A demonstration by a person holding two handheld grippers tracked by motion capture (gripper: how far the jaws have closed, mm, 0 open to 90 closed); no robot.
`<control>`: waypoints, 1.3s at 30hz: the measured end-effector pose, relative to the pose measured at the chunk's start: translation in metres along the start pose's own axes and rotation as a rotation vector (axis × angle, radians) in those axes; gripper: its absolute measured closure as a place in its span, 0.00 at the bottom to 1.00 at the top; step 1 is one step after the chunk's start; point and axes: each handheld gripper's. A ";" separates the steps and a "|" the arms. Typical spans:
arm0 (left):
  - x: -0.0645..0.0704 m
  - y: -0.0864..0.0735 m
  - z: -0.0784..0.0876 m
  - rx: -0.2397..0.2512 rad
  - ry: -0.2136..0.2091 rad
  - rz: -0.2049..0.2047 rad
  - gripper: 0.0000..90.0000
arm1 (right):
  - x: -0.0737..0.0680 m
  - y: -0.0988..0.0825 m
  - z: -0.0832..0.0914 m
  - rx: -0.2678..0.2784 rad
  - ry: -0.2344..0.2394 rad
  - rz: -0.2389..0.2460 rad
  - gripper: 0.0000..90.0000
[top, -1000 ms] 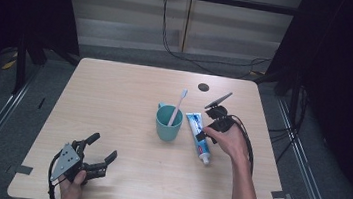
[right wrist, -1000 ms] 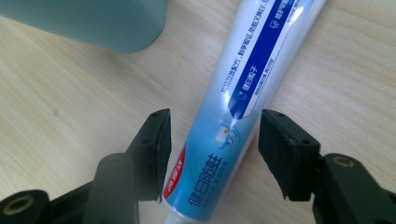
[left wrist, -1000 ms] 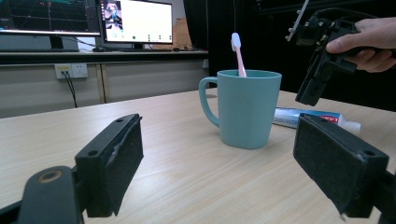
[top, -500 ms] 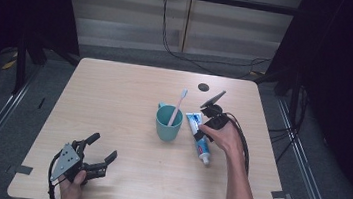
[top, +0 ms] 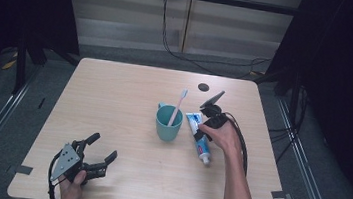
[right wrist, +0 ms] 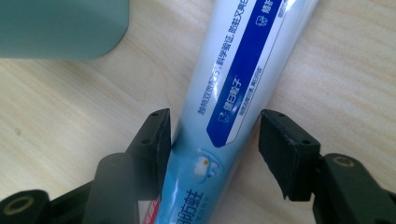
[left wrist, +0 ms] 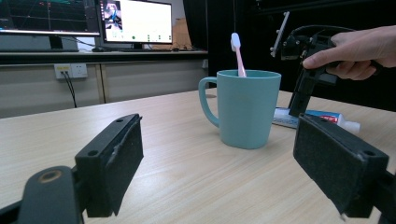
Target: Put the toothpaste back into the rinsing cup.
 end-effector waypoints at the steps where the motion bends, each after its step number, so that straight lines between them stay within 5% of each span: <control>1: 0.000 0.000 0.000 0.000 0.000 0.000 0.18 | 0.000 0.000 -0.001 0.001 -0.004 -0.002 0.49; 16: 0.000 0.000 0.000 0.001 -0.001 0.000 0.18 | -0.001 0.002 -0.013 -0.035 -0.013 -0.031 0.50; 22: 0.000 0.000 0.000 0.001 -0.001 0.000 0.18 | -0.002 0.001 -0.012 -0.049 -0.021 -0.045 0.65; 27: 0.000 0.000 0.000 0.001 -0.001 0.001 0.18 | -0.002 0.000 -0.009 -0.039 -0.020 -0.052 0.75; 39: 0.000 0.000 0.000 0.001 -0.002 0.001 0.18 | 0.004 -0.006 -0.005 0.023 0.014 -0.101 0.80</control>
Point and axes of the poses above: each handheld gripper's, and its own axes: z roughly backward along the jaws, y roughly out of its top, x roughly to its right, and after that the axes turned 3 degrees about x, right-handed
